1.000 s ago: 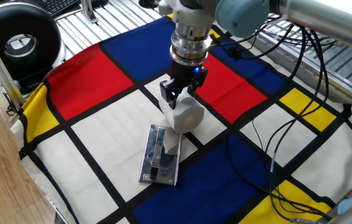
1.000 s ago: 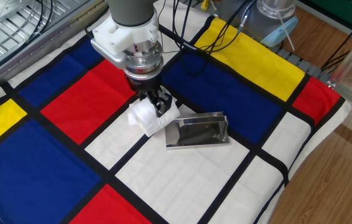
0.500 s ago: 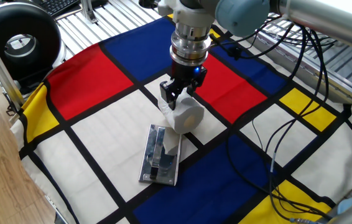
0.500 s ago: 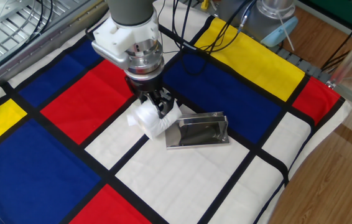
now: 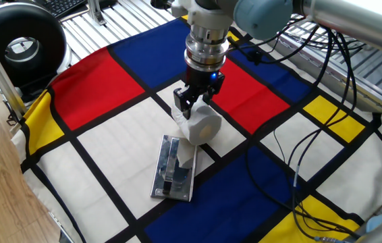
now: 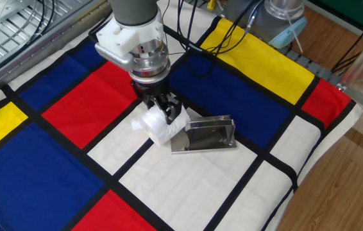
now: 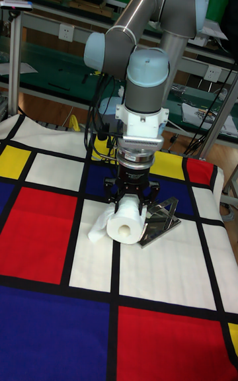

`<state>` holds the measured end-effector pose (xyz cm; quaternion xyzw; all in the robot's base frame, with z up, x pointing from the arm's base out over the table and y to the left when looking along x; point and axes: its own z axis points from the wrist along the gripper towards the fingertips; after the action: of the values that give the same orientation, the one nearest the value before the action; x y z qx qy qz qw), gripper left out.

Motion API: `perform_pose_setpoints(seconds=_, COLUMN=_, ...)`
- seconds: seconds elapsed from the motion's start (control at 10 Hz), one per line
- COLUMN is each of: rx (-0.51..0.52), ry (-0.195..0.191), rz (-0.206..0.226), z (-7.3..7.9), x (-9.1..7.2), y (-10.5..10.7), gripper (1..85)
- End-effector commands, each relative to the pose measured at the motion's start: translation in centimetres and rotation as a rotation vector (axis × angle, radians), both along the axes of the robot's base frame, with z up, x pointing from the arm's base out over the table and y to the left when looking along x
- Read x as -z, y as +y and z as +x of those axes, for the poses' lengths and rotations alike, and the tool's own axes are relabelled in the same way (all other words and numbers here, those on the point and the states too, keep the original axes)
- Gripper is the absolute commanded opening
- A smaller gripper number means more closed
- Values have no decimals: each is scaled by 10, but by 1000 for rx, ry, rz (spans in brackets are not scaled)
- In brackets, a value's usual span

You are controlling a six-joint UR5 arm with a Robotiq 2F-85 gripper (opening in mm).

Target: Put the toilet paper on its holder

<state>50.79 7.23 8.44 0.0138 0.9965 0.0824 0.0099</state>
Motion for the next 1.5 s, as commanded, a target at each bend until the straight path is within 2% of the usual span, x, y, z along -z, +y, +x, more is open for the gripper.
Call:
perform_pose_setpoints(seconds=0.0, rx=31, ry=7, rz=16, z=16, x=-7, y=23, gripper=13)
perform_pose_setpoints(seconds=0.3, rx=48, ry=4, rz=2, z=41, x=-7, y=44, gripper=13)
perform_pose_setpoints(seconds=0.6, rx=69, ry=13, rz=-3, z=54, x=-15, y=61, gripper=13)
perform_pose_setpoints(seconds=0.8, rx=73, ry=15, rz=-1, z=58, x=-17, y=65, gripper=13)
perform_pose_setpoints(seconds=0.9, rx=70, ry=15, rz=-1, z=58, x=-18, y=65, gripper=13)
perform_pose_setpoints(seconds=1.1, rx=16, ry=20, rz=-5, z=57, x=-19, y=46, gripper=13)
perform_pose_setpoints(seconds=1.4, rx=3, ry=15, rz=-12, z=60, x=-18, y=34, gripper=13)
